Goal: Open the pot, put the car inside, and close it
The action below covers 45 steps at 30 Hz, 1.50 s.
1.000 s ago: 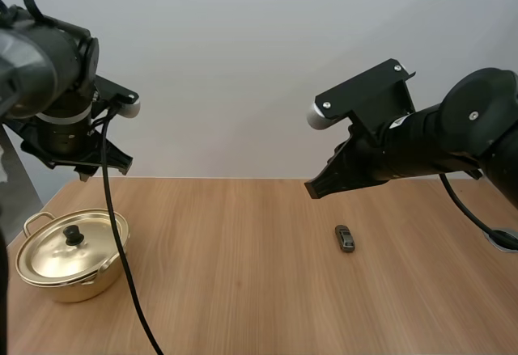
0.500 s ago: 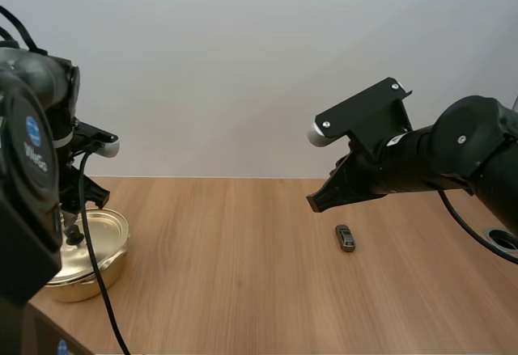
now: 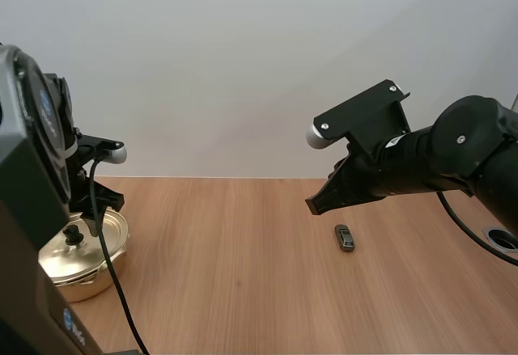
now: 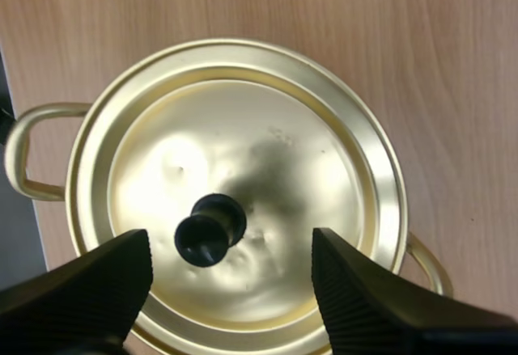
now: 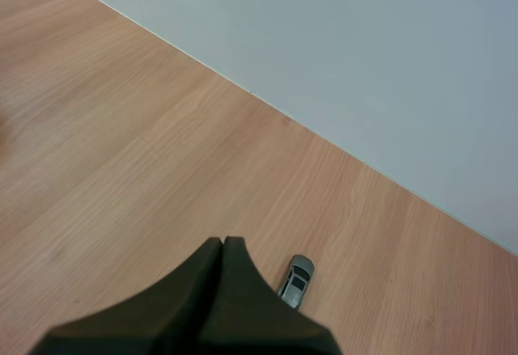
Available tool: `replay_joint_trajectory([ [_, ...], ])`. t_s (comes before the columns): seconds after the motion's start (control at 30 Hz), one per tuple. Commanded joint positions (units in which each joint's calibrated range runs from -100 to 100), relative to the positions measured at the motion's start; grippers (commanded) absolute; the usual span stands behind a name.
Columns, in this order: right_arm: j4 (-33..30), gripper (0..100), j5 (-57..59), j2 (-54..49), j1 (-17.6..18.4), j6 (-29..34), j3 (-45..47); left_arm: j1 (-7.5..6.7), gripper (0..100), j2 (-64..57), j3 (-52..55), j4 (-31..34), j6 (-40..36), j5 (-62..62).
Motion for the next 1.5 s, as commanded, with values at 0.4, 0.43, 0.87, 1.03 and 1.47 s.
replay_joint_trajectory([
  [0.4, -0.3, 0, 1.4, 0.0, 0.1, 0.1, 0.1, 0.03, 49, 4.8, 0.0, 3.3, -2.0, -4.7],
  [0.43, -0.6, 0, 1.4, 0.0, 0.1, 0.1, 0.1, 0.03, 40, 4.8, 0.0, 4.0, -2.2, -4.8],
  [0.87, -17.9, 0, -12.7, 5.2, 0.1, 19.6, 0.1, 0.03, 0, -1.9, -8.0, -11.0, 5.0, -4.2],
  [1.03, -16.7, 0, -13.4, 14.1, 0.1, 21.2, -0.1, 0.03, 0, -9.9, -13.1, -23.2, 9.9, -4.1],
  [1.47, -28.5, 84, -28.8, 30.0, 0.1, 30.7, -0.3, 0.03, 0, -28.0, -21.9, -34.2, 12.7, -8.1],
])
